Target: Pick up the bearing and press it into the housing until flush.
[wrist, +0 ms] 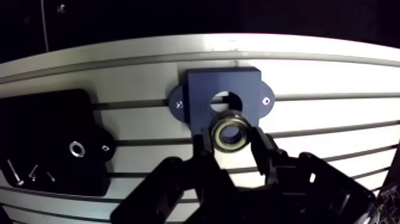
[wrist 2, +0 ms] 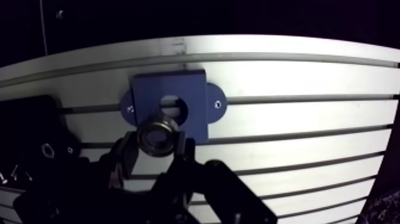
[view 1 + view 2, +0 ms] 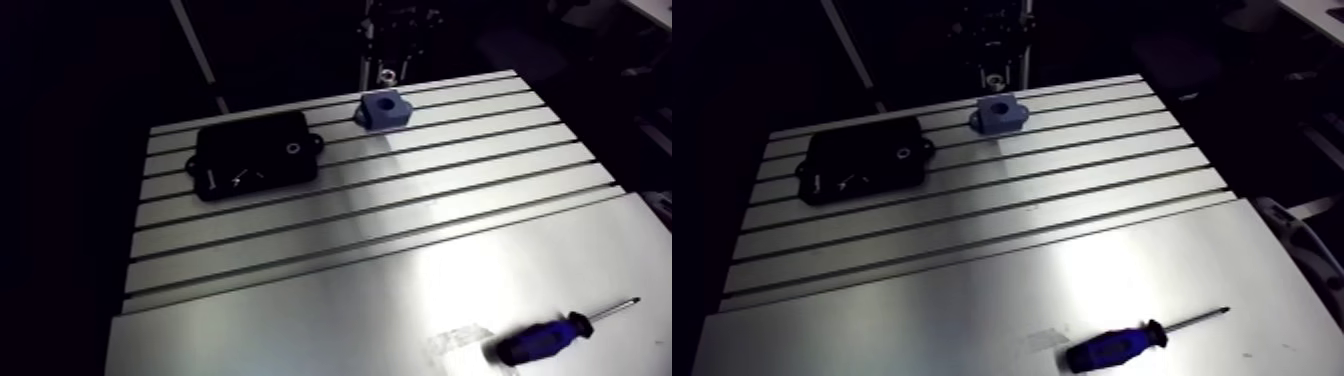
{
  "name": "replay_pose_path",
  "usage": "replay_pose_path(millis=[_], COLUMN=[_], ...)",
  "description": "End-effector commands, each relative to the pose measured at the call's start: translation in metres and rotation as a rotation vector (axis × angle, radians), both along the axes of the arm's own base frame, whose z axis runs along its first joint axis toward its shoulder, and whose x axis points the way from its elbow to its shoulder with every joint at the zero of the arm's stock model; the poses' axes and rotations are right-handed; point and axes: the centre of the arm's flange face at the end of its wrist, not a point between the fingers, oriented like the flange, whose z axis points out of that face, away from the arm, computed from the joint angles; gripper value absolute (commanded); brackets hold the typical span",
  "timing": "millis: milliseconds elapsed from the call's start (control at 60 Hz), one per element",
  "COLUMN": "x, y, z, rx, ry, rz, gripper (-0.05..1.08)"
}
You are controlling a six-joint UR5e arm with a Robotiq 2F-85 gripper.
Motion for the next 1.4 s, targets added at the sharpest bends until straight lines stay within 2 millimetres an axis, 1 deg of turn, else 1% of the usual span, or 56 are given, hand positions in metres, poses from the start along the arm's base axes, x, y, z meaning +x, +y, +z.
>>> replay_pose_path(millis=[17,183,483,1217,1300,1400], x=[-0.007,-0.011,-0.009,-0.006,-0.006,-0.006], y=[0.004,0.004,0.005,0.006,0.007,0.007], z=[-0.013,-0.019,-0.031,-0.041,-0.047,-0.049], rx=[-0.002,-0.002,-0.007,-0.01,-0.012,-0.012], ry=[-0.011,-0.015,-0.03,-0.037,-0.046,-0.049], rz=[0.01,0.012,0.012,0.012,0.01,0.01], gripper=[0.59,0.59,0.59,0.59,0.59,0.59])
